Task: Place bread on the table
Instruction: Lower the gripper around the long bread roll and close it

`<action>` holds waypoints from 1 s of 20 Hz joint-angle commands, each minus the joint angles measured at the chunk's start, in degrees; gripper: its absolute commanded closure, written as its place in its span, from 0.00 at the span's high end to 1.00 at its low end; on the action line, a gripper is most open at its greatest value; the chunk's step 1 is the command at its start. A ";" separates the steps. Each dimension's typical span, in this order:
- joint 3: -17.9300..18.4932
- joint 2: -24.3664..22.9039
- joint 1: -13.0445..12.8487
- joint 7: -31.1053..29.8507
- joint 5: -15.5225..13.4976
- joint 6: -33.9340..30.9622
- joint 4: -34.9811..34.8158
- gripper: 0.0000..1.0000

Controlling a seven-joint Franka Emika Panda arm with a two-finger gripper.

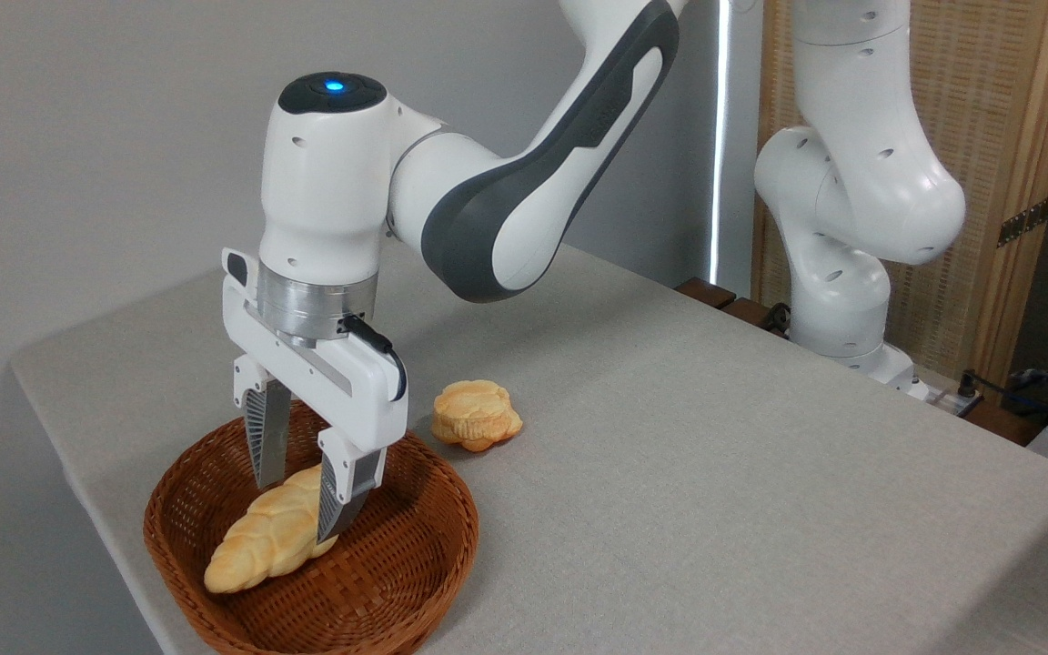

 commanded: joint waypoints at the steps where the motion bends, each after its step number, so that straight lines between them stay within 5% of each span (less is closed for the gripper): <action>1: -0.94 0.94 -0.06 -0.79 -1.09 1.76 0.24 1.00; 10: -1.30 2.35 -0.15 -0.62 -0.48 2.46 0.24 1.00; 11: -1.30 2.35 -0.15 -0.35 -0.39 2.46 0.24 0.96; 14: -1.21 2.18 -0.06 0.17 -0.30 2.46 0.24 0.57; 20: -1.21 1.91 -0.06 0.44 -0.39 2.37 0.24 0.54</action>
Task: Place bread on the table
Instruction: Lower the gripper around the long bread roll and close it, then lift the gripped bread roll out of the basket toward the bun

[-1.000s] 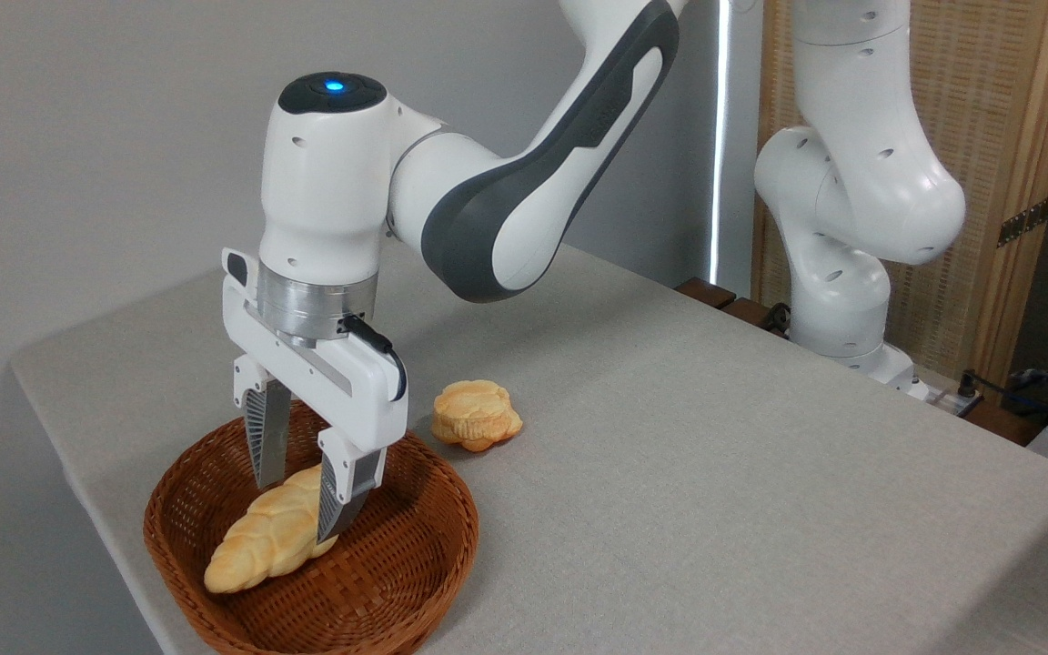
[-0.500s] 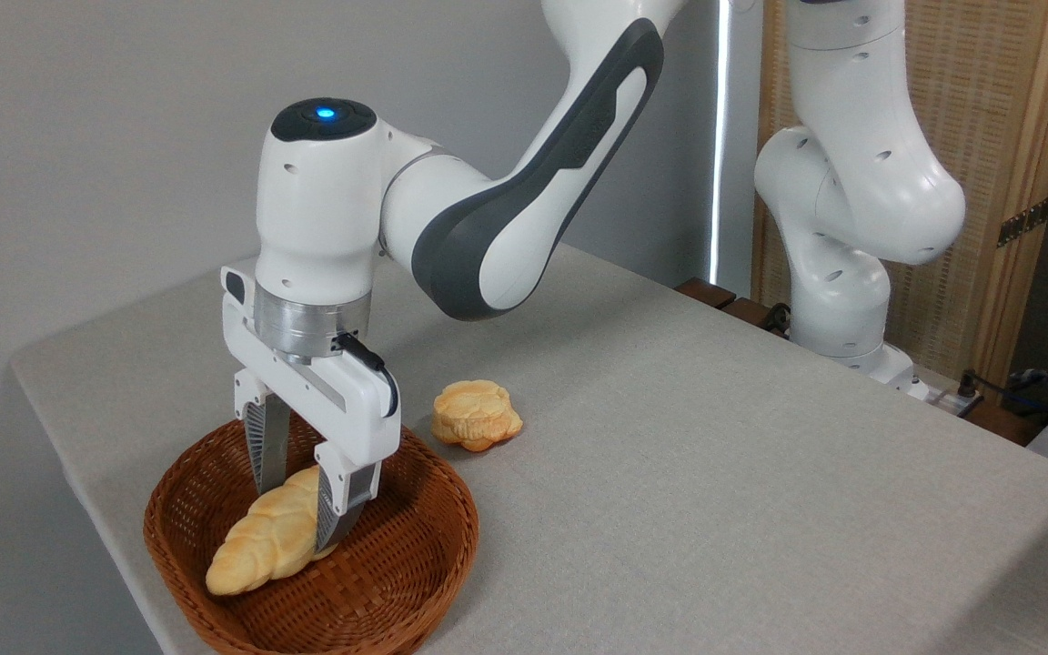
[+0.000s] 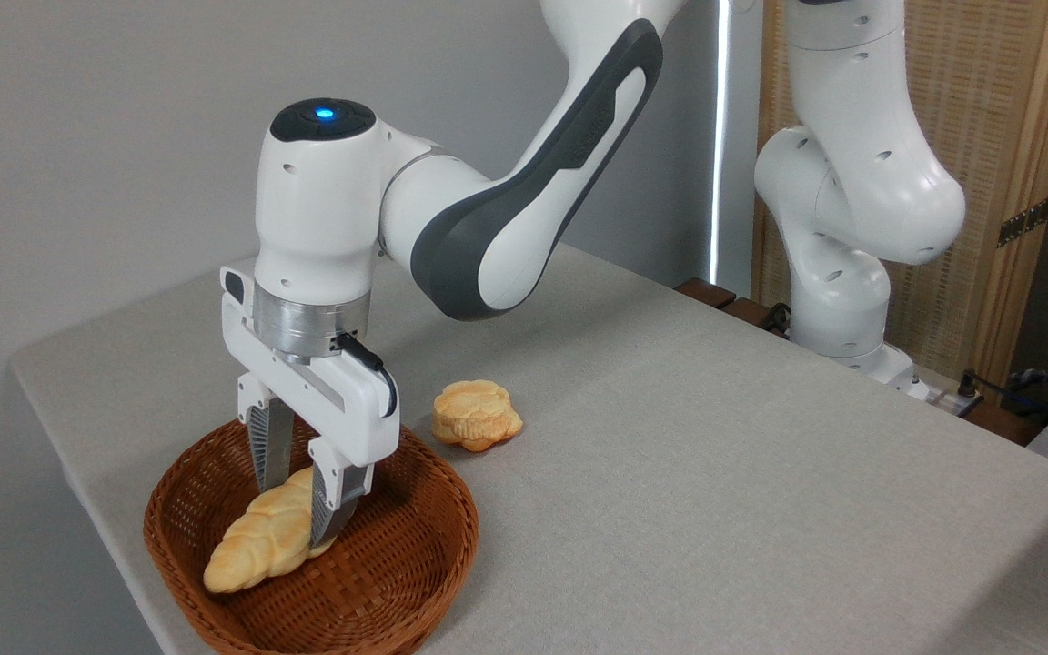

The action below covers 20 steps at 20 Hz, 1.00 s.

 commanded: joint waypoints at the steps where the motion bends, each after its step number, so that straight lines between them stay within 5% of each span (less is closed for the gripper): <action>1: -0.12 -0.17 0.11 0.39 -0.38 1.04 0.11 0.54; 10: 0.50 -3.59 0.37 0.21 -0.47 -0.54 0.11 0.55; 15: 1.72 -8.42 0.55 0.38 -0.47 -6.68 0.11 0.57; 20: 5.50 -14.66 0.55 4.15 -0.47 -19.50 0.02 0.61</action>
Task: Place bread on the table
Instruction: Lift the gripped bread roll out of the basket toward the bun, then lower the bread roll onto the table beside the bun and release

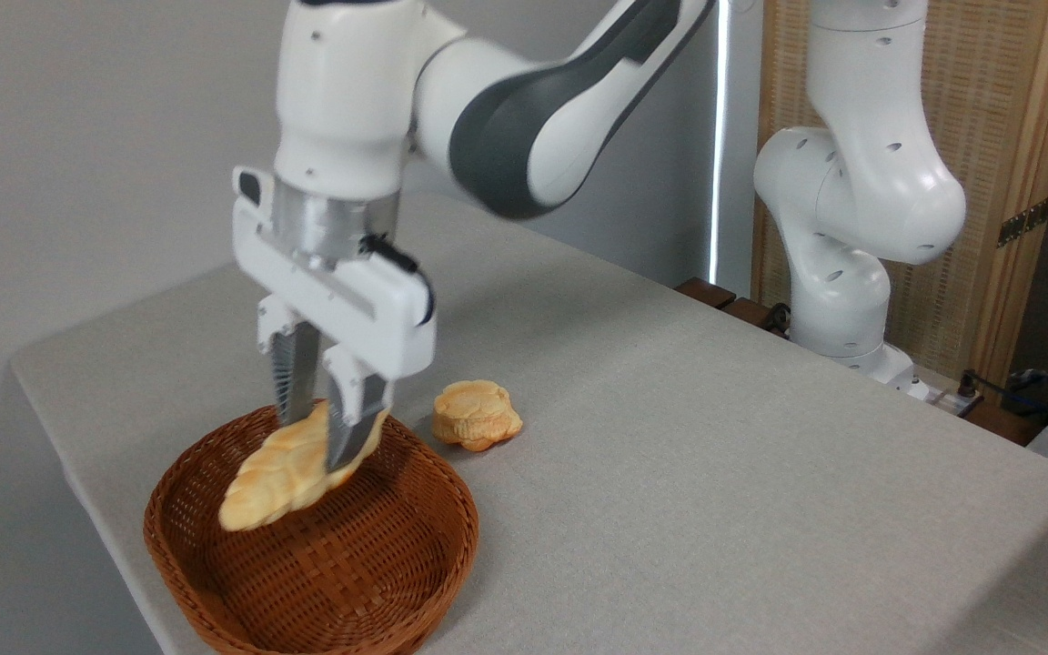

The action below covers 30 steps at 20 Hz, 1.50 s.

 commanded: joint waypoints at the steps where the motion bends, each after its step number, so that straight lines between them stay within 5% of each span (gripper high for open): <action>1: 3.37 -5.47 -0.28 5.15 -0.38 -11.50 -0.56 0.66; 6: 6.10 -8.63 -0.11 12.02 -0.29 -23.12 -1.43 0.65; 8: 6.01 -10.13 -0.11 12.11 2.76 -25.24 -3.45 0.66; 10: 5.75 -12.32 -0.37 12.11 5.85 -25.77 -7.13 0.66; 14: 5.83 -17.33 -0.37 15.62 6.56 -25.86 -13.55 0.66; 20: 5.13 -16.90 -0.72 15.54 8.93 -24.90 -15.94 0.66; 24: 4.70 -13.66 -0.90 15.10 8.76 -20.17 -15.85 0.80; 27: 2.41 -11.37 -0.90 14.92 8.85 -17.95 -15.85 1.00; 30: 1.88 -10.84 -0.90 15.18 8.85 -17.78 -15.85 1.00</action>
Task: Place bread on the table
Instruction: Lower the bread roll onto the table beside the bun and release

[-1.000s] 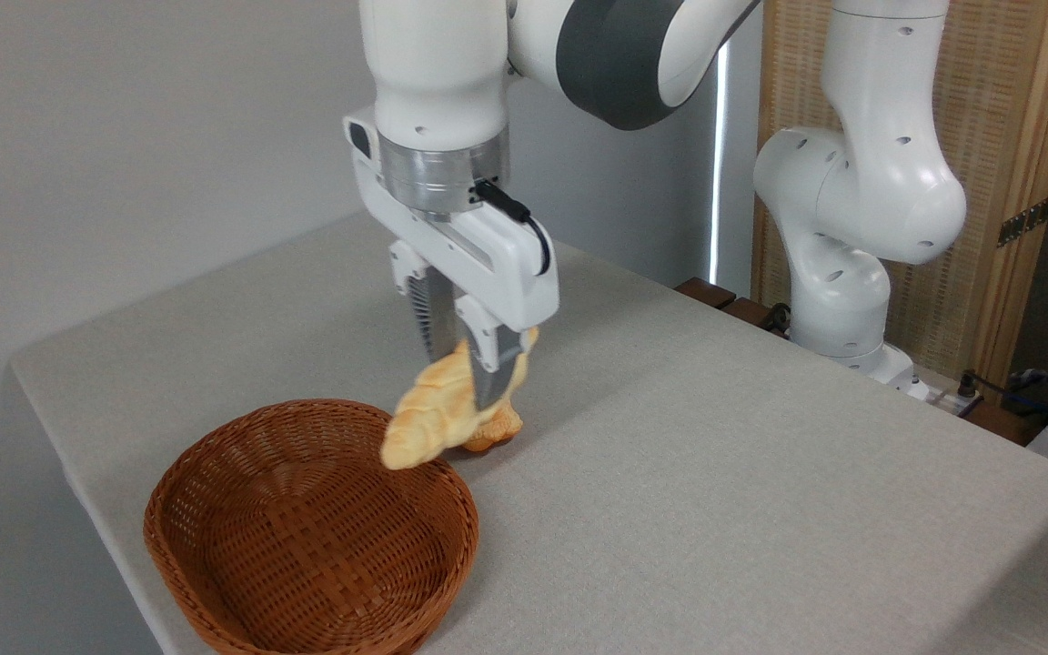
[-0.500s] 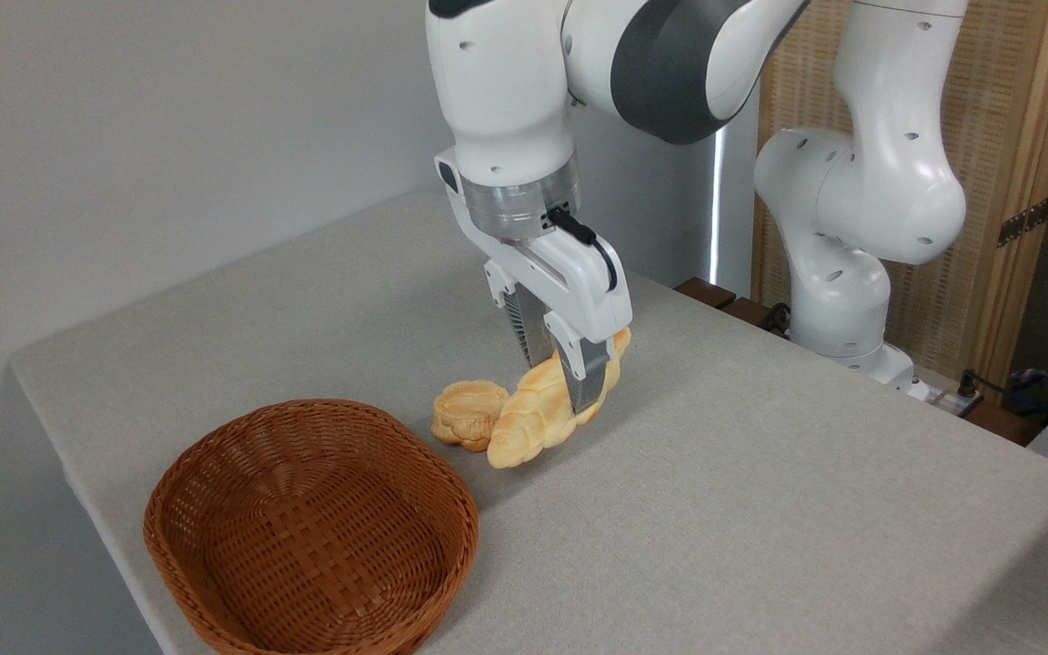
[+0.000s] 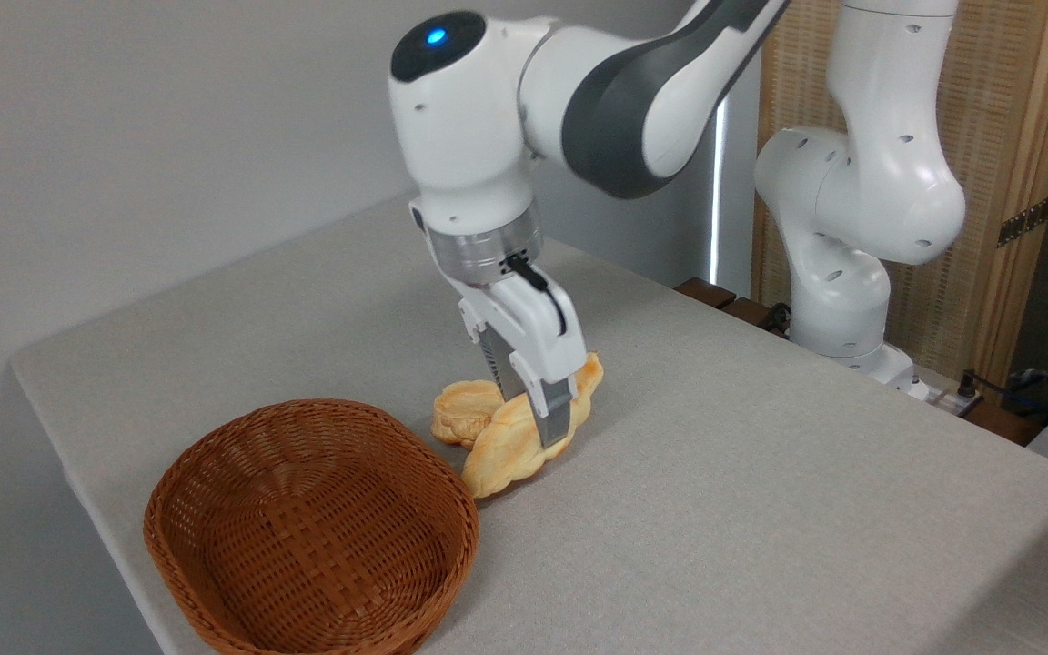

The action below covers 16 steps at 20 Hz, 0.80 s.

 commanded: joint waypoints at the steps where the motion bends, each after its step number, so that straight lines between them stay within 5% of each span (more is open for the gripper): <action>1: -0.38 0.38 -0.06 0.24 0.80 0.54 0.30 1.00; 10: -0.47 0.21 -0.06 0.24 0.62 2.39 2.14 1.00; 16: -0.65 -0.05 -0.06 -4.06 0.10 2.48 9.86 1.00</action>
